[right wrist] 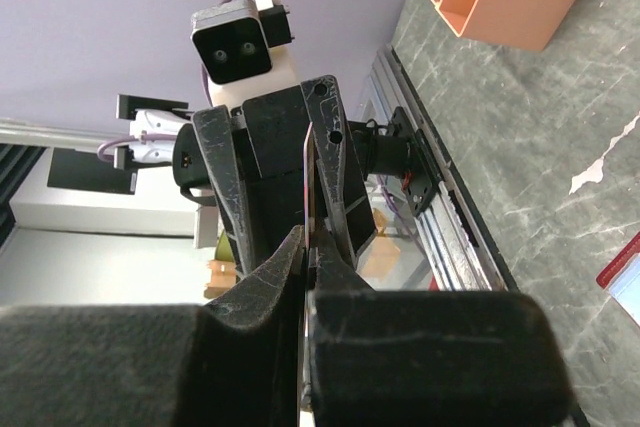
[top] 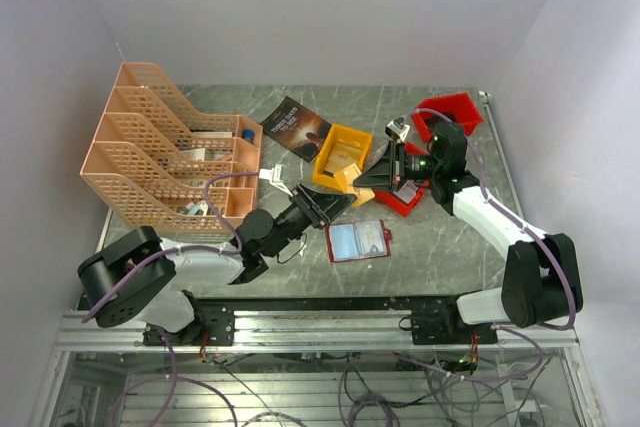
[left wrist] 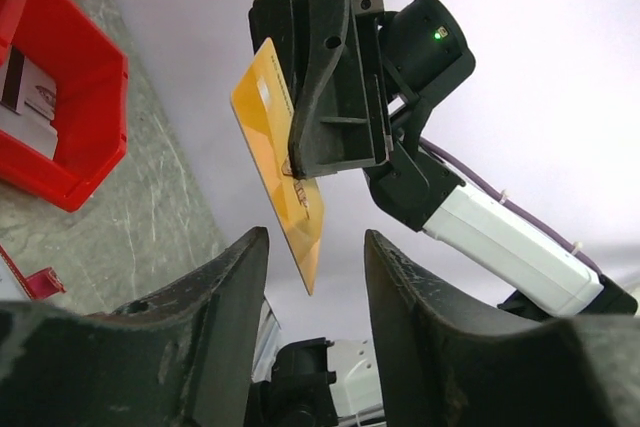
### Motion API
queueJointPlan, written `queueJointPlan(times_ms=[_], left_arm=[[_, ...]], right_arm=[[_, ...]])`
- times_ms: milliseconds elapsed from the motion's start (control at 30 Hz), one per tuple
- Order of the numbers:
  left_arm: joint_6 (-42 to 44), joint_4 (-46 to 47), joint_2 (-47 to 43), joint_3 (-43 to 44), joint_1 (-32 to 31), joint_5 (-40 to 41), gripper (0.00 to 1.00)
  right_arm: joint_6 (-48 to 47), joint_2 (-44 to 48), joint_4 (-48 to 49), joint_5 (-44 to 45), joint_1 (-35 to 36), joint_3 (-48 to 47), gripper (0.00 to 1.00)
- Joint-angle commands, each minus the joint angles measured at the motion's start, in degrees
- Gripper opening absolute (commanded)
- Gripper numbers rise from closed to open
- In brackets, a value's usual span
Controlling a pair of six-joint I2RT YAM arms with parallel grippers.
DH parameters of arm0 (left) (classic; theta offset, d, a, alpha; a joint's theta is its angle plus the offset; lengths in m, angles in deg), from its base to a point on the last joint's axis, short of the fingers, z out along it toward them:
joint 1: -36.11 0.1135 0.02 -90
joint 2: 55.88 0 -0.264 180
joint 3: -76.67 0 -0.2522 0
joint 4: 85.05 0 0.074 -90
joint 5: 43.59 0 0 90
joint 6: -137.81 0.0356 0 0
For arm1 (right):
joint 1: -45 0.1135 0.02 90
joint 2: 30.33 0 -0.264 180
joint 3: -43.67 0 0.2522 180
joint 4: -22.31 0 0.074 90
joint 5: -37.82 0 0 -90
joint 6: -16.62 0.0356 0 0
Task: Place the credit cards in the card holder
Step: Adjust the credit card.
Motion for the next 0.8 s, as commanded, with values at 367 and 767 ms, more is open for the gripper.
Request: queueJointPlan(times_ms=[367, 767], left_arm=[[-0.4, 6.9, 5.6, 3.3, -0.6, -0.2, 0.07], [8.9, -12.8, -3.7, 3.2, 2.5, -12.0, 0.07]], right_arm=[[-0.6, 1.6, 1.6, -0.5, 0.2, 1.1, 0.0], [-43.9, 2.3, -23.4, -5.9, -1.6, -11.6, 0.56]])
